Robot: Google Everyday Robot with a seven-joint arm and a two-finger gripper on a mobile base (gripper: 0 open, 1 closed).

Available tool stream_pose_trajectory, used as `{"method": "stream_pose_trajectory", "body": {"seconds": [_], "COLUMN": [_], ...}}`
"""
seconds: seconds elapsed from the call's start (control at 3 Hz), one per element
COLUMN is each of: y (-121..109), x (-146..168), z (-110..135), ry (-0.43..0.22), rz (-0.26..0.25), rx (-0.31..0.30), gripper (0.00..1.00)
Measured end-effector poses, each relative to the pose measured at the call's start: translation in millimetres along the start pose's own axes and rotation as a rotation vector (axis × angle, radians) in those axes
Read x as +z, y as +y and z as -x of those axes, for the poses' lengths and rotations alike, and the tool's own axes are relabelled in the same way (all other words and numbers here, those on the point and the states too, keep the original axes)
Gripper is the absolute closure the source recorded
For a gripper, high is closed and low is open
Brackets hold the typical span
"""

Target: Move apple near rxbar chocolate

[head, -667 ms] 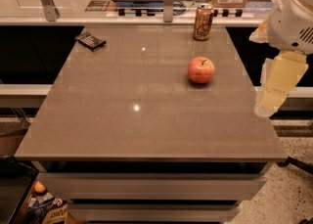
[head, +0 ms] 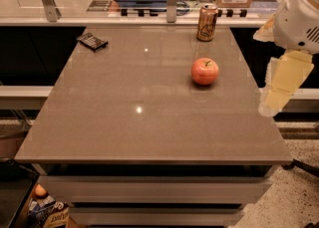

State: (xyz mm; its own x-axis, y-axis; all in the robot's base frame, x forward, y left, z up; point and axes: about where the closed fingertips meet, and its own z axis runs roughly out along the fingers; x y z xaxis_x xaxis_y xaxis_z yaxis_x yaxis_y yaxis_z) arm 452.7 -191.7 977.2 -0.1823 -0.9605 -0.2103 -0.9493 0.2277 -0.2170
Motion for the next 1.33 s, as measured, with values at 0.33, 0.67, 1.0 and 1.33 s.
{"method": "stream_pose_trajectory", "body": {"seconds": [0.33,0.67,1.0,1.33], "y": [-20,-43,-68,-95], "x": [12,30,39,43], "z": [-3,-5,-5,-1], "ry": [-0.097,-0.216,-0.296,-0.331], "rz": [-0.007,-0.032,-0.107,-0.202], "rx": [0.021,0.113,0.221,0.308], "gripper": [0.0,0.0,0.0,0.0]}}
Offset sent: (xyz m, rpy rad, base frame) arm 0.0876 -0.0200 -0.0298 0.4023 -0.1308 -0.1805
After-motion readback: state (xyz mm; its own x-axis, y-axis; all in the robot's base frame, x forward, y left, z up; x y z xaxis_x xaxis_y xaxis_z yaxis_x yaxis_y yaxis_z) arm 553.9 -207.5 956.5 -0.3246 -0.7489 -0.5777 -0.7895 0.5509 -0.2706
